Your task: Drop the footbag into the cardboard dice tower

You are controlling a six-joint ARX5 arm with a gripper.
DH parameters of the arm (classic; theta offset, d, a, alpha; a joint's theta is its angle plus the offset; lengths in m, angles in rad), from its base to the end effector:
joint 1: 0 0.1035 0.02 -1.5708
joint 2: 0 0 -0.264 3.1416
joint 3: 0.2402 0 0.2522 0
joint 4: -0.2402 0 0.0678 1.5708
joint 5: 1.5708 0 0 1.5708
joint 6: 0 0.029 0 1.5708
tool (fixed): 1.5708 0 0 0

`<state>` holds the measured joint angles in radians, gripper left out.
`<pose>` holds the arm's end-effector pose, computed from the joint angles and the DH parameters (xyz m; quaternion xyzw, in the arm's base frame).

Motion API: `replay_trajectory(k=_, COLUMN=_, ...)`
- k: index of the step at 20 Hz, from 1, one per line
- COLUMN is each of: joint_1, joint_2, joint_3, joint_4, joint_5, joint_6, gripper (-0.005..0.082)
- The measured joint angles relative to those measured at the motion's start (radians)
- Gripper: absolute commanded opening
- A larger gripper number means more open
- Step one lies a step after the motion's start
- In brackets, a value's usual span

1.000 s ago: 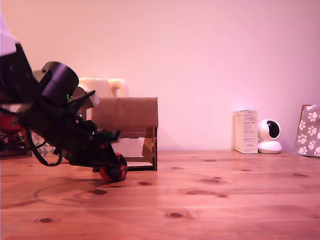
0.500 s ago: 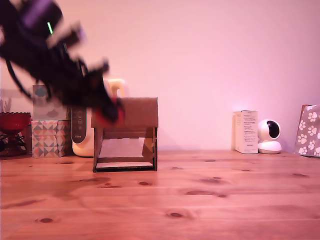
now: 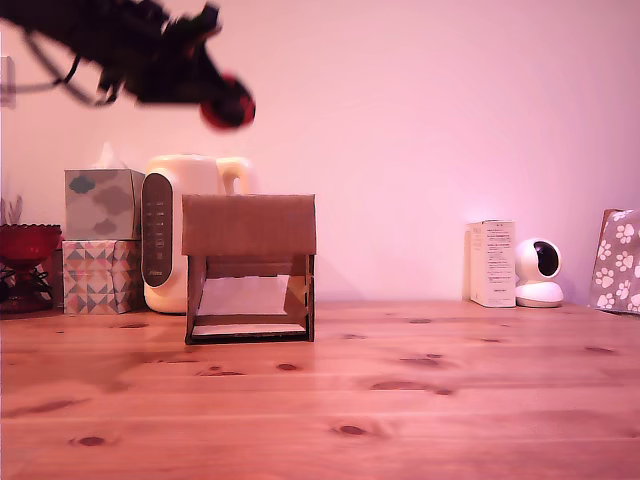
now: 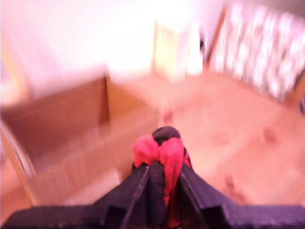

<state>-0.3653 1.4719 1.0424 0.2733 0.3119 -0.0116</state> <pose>0.3105 -0.1283 0.3039 -0.0034 0.0799 -0.3307 0.9403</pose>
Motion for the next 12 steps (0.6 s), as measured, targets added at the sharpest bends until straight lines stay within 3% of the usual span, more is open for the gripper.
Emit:
replay_trajectory(k=5, joint_1=0.020, joint_2=0.143, joint_3=0.180, joint_4=-0.007, joint_5=-0.014, joint_6=0.015, gripper=0.0087)
replay_trajectory(k=12, joint_1=0.083, joint_2=0.339, joint_3=0.370, joint_4=-0.140, joint_5=-0.018, joint_6=0.039, gripper=0.0087)
